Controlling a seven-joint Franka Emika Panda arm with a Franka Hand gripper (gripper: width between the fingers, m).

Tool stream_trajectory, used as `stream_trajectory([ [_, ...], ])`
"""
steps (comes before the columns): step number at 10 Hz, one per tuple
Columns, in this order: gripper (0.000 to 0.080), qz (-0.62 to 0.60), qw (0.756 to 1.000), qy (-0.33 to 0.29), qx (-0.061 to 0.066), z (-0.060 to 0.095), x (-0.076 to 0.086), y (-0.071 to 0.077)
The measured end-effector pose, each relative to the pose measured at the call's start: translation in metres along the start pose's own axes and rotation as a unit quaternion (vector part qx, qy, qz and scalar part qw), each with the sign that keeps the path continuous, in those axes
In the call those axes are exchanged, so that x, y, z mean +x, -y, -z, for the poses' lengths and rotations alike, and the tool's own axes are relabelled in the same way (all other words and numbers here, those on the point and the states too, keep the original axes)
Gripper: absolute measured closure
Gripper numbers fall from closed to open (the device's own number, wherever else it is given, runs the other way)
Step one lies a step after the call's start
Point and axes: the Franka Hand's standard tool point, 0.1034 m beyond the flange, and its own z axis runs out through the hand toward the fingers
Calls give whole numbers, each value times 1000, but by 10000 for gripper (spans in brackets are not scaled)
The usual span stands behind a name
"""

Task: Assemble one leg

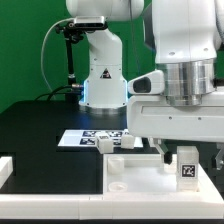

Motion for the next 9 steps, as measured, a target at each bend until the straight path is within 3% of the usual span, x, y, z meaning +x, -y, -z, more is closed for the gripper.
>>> stream_trajectory([
  [2, 150, 154, 988, -8, -17, 3, 4, -3],
  [3, 150, 107, 994, -7, -15, 2, 3, -2],
  [4, 275, 109, 994, -7, -16, 2, 3, -3],
  [5, 275, 87, 996, -8, -16, 2, 3, -3],
  [6, 458, 55, 998, -8, -16, 2, 3, -3],
  [7, 515, 18, 1000, -9, -15, 2, 3, -3],
  [9, 514, -100, 995, -16, -16, 1, 2, -2],
])
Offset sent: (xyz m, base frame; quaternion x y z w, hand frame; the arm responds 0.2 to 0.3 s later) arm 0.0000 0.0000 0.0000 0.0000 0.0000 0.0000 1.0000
